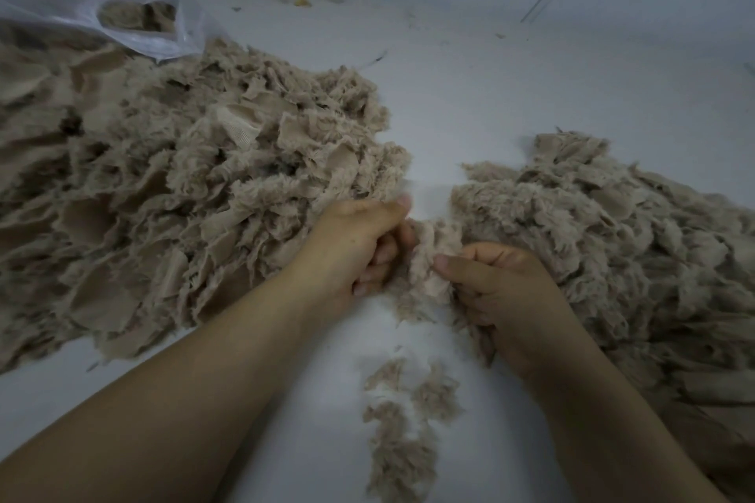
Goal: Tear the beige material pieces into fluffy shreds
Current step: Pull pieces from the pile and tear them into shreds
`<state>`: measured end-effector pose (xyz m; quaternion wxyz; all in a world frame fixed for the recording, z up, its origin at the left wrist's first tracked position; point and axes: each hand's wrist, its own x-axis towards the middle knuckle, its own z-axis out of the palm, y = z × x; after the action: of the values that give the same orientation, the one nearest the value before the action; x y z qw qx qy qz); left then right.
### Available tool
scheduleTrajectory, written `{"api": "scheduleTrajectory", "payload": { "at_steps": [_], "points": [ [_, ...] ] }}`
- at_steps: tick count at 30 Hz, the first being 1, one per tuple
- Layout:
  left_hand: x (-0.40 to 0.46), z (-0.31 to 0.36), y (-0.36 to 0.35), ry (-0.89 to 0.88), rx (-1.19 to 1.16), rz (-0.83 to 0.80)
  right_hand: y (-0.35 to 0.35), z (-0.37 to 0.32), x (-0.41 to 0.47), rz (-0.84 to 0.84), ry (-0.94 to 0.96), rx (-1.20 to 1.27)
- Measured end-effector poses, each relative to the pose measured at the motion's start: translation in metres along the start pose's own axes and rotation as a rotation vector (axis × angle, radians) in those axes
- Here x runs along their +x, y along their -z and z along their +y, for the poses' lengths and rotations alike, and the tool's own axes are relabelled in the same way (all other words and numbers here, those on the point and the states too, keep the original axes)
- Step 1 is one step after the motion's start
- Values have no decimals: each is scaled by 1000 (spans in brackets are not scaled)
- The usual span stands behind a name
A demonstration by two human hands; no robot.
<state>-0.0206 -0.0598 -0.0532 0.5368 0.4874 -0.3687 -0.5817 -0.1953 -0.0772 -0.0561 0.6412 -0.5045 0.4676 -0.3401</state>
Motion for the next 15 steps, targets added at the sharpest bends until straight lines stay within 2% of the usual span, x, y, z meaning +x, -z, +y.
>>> {"api": "scheduleTrajectory", "payload": {
  "at_steps": [3, 4, 5, 8, 10, 11, 13, 15],
  "points": [
    [-6, 5, 4, 65, 395, -275, 0, -1, -1, 4, 11, 16],
    [-7, 4, 1, 40, 416, -300, -1, -1, -1, 6, 15, 9],
    [-6, 2, -1, 0, 337, -259, -2, -2, 0, 9, 24, 3],
    [1, 3, -2, -239, -91, 55, -1, 0, 4, 54, 53, 37],
    [7, 5, 0, -328, -166, 169, 0, 2, 7, 81, 53, 65],
    [10, 2, 1, -326, -50, 217, 0, 2, 7, 81, 53, 74],
    [12, -8, 2, -310, 487, 277, 0, 3, 7, 82, 54, 72],
    [12, -16, -1, -342, 950, 245, 1, 4, 7, 81, 60, 55]
  ]
}}
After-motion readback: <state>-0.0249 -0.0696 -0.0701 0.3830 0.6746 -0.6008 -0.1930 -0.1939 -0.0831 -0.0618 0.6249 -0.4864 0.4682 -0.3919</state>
